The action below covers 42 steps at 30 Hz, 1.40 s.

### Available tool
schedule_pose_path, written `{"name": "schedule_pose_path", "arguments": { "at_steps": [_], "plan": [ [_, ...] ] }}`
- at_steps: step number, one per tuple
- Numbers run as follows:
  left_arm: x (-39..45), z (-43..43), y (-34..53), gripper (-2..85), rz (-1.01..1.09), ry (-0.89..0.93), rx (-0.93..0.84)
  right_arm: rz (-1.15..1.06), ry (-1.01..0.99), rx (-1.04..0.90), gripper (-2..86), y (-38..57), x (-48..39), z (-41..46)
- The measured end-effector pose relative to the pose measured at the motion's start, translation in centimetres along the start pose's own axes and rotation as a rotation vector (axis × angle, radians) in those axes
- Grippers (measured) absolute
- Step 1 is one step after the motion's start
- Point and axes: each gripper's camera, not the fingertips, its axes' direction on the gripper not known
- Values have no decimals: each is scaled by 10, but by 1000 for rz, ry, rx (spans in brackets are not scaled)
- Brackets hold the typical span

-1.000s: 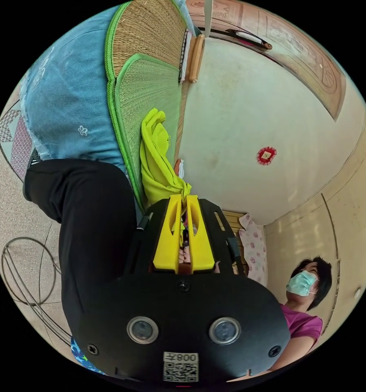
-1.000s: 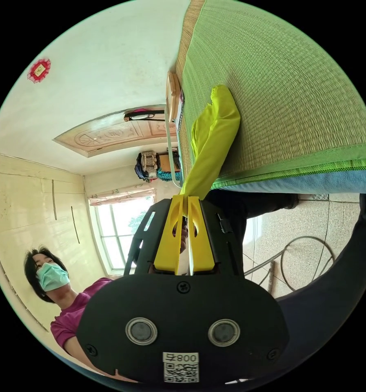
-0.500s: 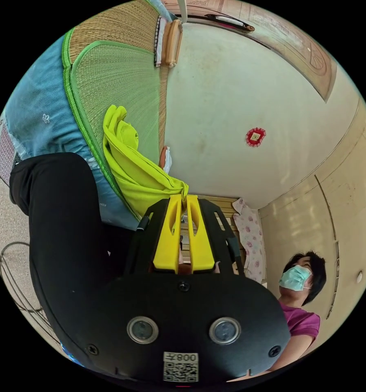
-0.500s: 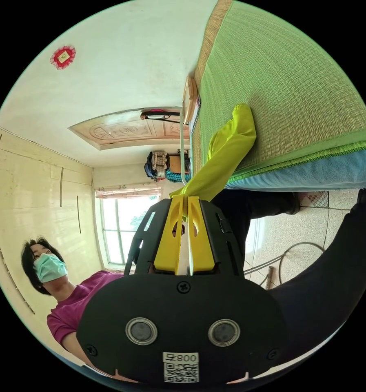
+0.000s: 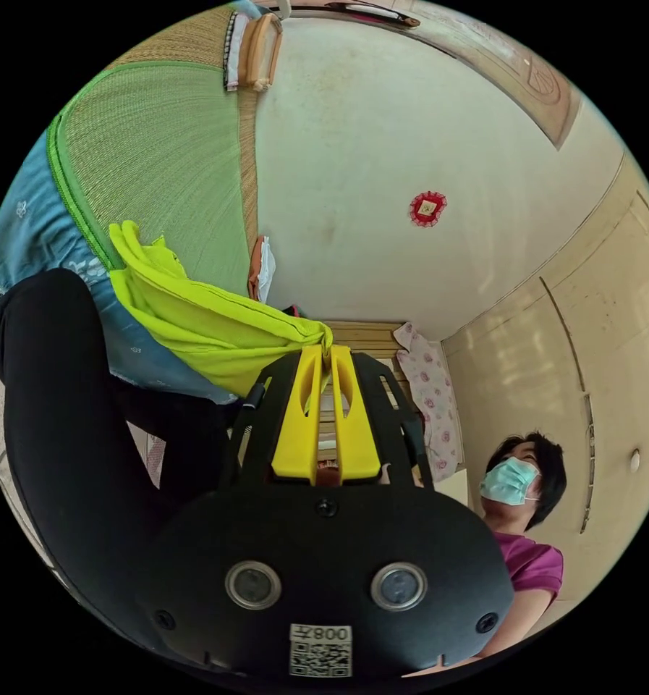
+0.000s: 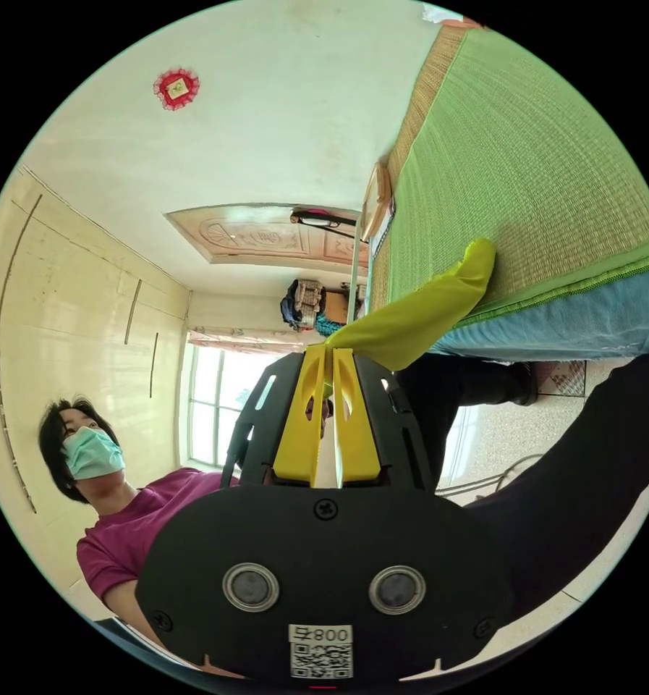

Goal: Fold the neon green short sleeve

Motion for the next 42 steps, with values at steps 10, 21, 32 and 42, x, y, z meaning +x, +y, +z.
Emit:
{"name": "schedule_pose_path", "arguments": {
  "at_steps": [10, 21, 32, 42],
  "plan": [
    [-20, 65, -7, 18, 22, 37, -50, -53, -20, 64, 15, 31, -49, -34],
    [-49, 135, -34, 20, 42, 59, -94, -97, -49, 136, 15, 61, -101, -65],
    [-93, 231, -106, 18, 53, 60, -152, -112, -41, 180, 15, 52, -147, -93],
    [-149, 360, -236, 18, 55, 60, -223, -124, -9, 217, 15, -59, -190, -129]
  ]
}}
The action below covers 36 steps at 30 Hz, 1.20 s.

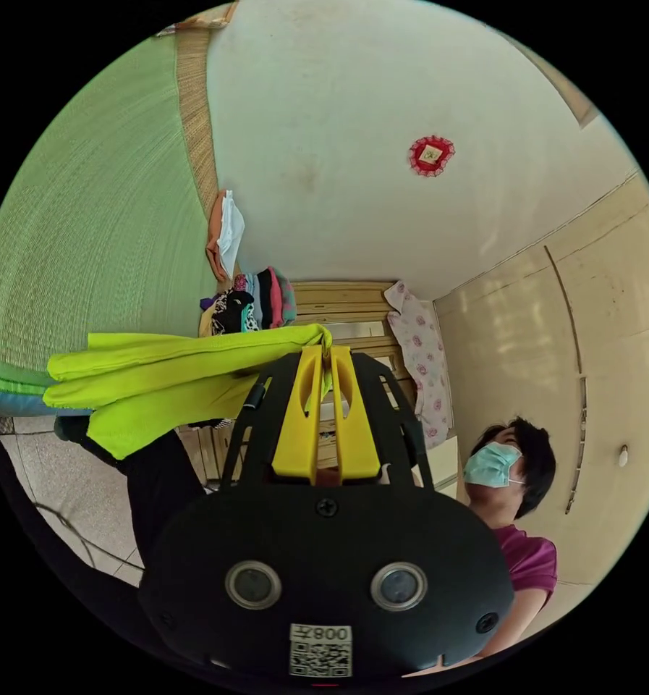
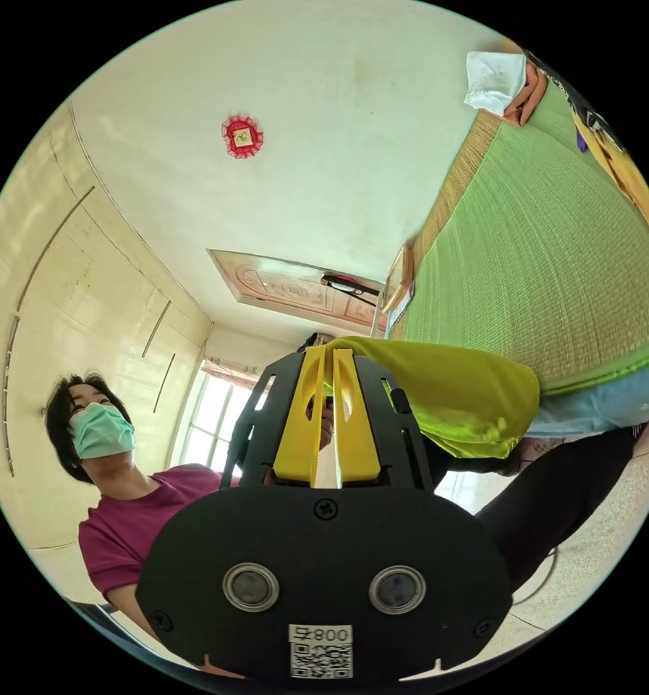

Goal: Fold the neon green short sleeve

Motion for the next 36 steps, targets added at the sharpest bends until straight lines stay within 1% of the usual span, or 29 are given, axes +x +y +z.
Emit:
{"name": "schedule_pose_path", "arguments": {
  "at_steps": [4, 6, 7, 8, 9, 10, 11, 12, 13, 15, 17, 21, 23, 25, 27, 28, 29, 32, 33, 36],
  "plan": [
    [-45, 52, -108, 17, 17, -9, -34, -13, 44, 2, 14, -87, 0, 3],
    [-67, 78, -162, 17, 26, -4, -45, -33, 88, 1, 13, -161, 4, 9],
    [-82, 96, -200, 17, 34, 4, -53, -35, 98, 1, 13, -182, 5, 11],
    [-98, 116, -241, 17, 45, 18, -57, -47, 116, -1, 12, -224, 8, 16],
    [-105, 126, -262, 17, 51, 24, -58, -55, 132, -8, 11, -269, 12, 21],
    [-118, 147, -302, 17, 58, 41, -59, -57, 139, -11, 11, -292, 13, 23],
    [-129, 170, -343, 17, 73, 58, -65, -67, 154, -11, 10, -339, 14, 27],
    [-132, 181, -362, 17, 81, 61, -70, -79, 168, -10, 11, -387, 11, 29],
    [-136, 205, -399, 17, 99, 60, -74, -87, 173, -7, 12, -411, 8, 29],
    [-133, 241, -451, 17, 152, 45, -90, -127, 184, 48, 13, -498, -14, 25],
    [-124, 287, -509, 17, 225, 14, -99, -165, 178, 87, 14, -556, -38, 17],
    [-123, 349, -579, 17, 351, -18, -104, -250, 230, 138, 15, -662, -93, -12],
    [-151, 386, -612, 17, 374, -35, -120, -278, 288, 126, 15, -693, -103, -28],
    [-189, 411, -628, 17, 354, -81, -150, -251, 374, 107, 14, -715, -94, -46],
    [-241, 435, -637, 17, 286, -121, -194, -152, 485, 81, 15, -729, -56, -73],
    [-282, 448, -640, 18, 227, -152, -228, -122, 508, 76, 15, -730, -43, -81],
    [-325, 459, -640, 18, 148, -189, -266, -45, 552, 78, 15, -730, -13, -98],
    [-412, 469, -632, 18, -40, -255, -313, 182, 641, 81, 15, -720, 60, -134],
    [-424, 469, -630, 18, -61, -245, -313, 244, 653, 63, 15, -715, 80, -141],
    [-451, 468, -632, 18, -85, -208, -309, 272, 645, 35, 15, -710, 95, -146]
  ]
}}
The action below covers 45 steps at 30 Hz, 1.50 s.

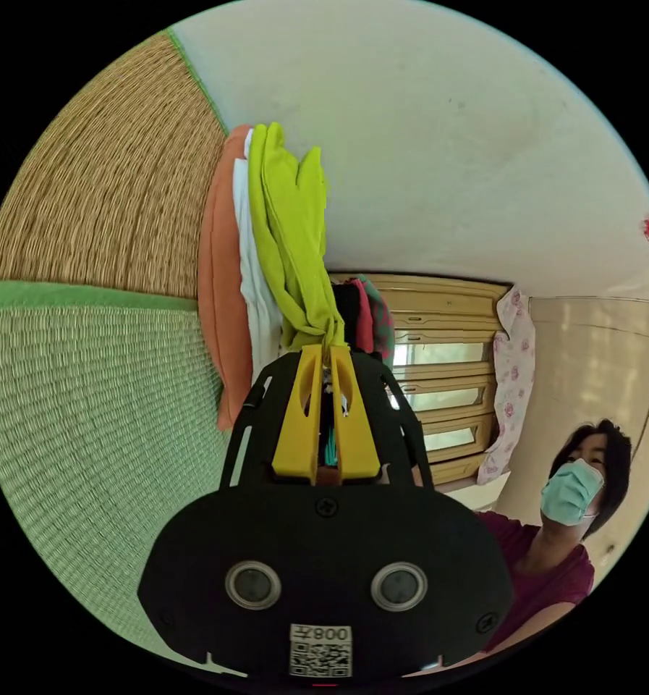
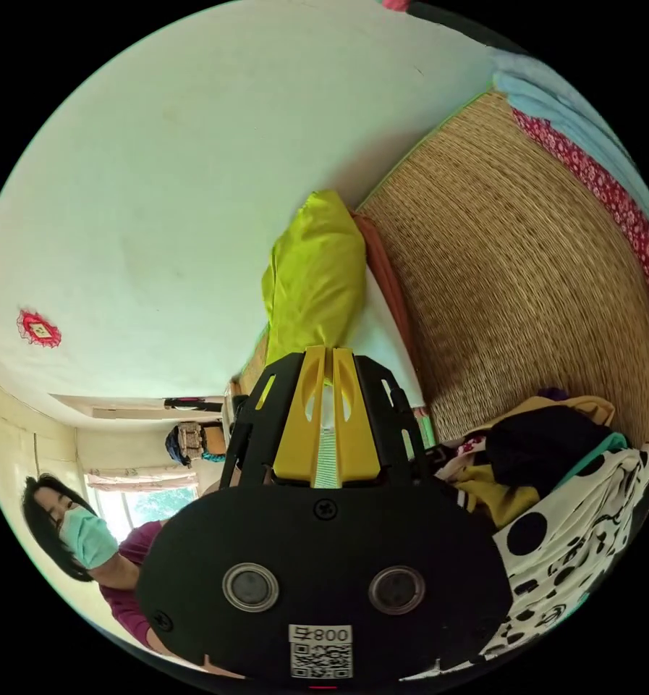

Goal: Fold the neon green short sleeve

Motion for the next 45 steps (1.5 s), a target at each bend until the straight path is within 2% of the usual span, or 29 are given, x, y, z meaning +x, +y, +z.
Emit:
{"name": "schedule_pose_path", "arguments": {
  "at_steps": [7, 9, 13, 20, 23, 25, 30, 34, 40, 45],
  "plan": [
    [-15, 7, -22, 17, 82, -92, -102, -48, 99, -34, 14, -6, -23, -2],
    [-27, 7, -27, 17, 69, -142, -118, -29, 182, -66, 14, -11, -27, 8],
    [-54, 2, -32, 18, 21, -125, -97, -33, 245, -77, 13, -14, -40, 19],
    [-75, 2, -33, 20, 7, -122, -115, -53, 388, 80, 5, 5, -75, 11],
    [-82, -2, -33, 21, 8, -130, -121, -136, 376, 118, 2, 20, -99, 24],
    [-85, -7, -32, 21, 11, -137, -109, -177, 402, 84, 1, 26, -110, 47],
    [-87, -23, -23, 20, 29, -195, -106, -183, 625, -67, 0, 24, -104, 124],
    [-86, -38, -9, 11, 41, -230, -97, -167, 627, -34, 0, 35, -100, 128],
    [-63, -40, 8, 2, 143, -172, -76, -210, 627, 65, 0, 68, -113, 128],
    [-71, -32, 19, 1, 133, -281, -121, -143, 603, 74, 0, 82, -93, 141]
  ]
}}
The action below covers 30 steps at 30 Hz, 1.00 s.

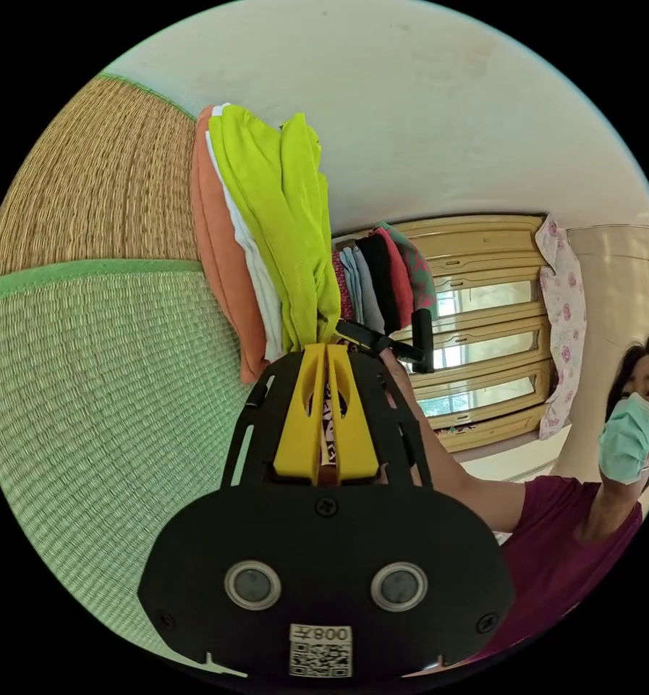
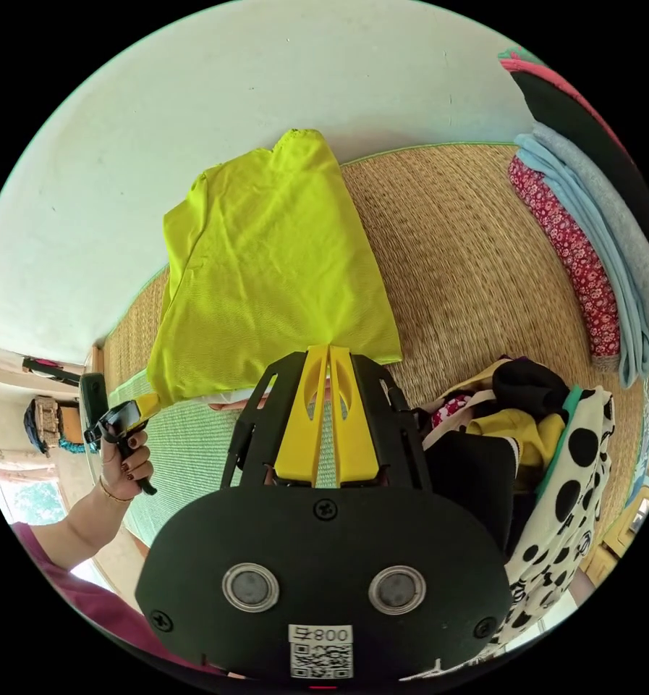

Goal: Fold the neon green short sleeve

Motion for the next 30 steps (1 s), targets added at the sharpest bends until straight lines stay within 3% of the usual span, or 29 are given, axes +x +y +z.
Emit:
{"name": "schedule_pose_path", "arguments": {
  "at_steps": [2, 8, 16, 23, 30],
  "plan": [
    [-1, -9, 22, 0, 5, 76, 32, 2, -28, 48, 0, 17, -3, -5],
    [10, -42, 121, 0, 87, -56, -58, -95, -154, 160, 0, 123, -45, -5],
    [15, -68, 299, 1, 87, -277, -250, -261, -206, -97, 0, 313, -155, 77],
    [45, -83, 418, 1, 260, -518, -335, -421, -47, -193, 1, 472, -244, 117],
    [66, -105, 502, 4, 341, -565, -279, -457, 176, -10, 11, 561, -284, 132]
  ]
}}
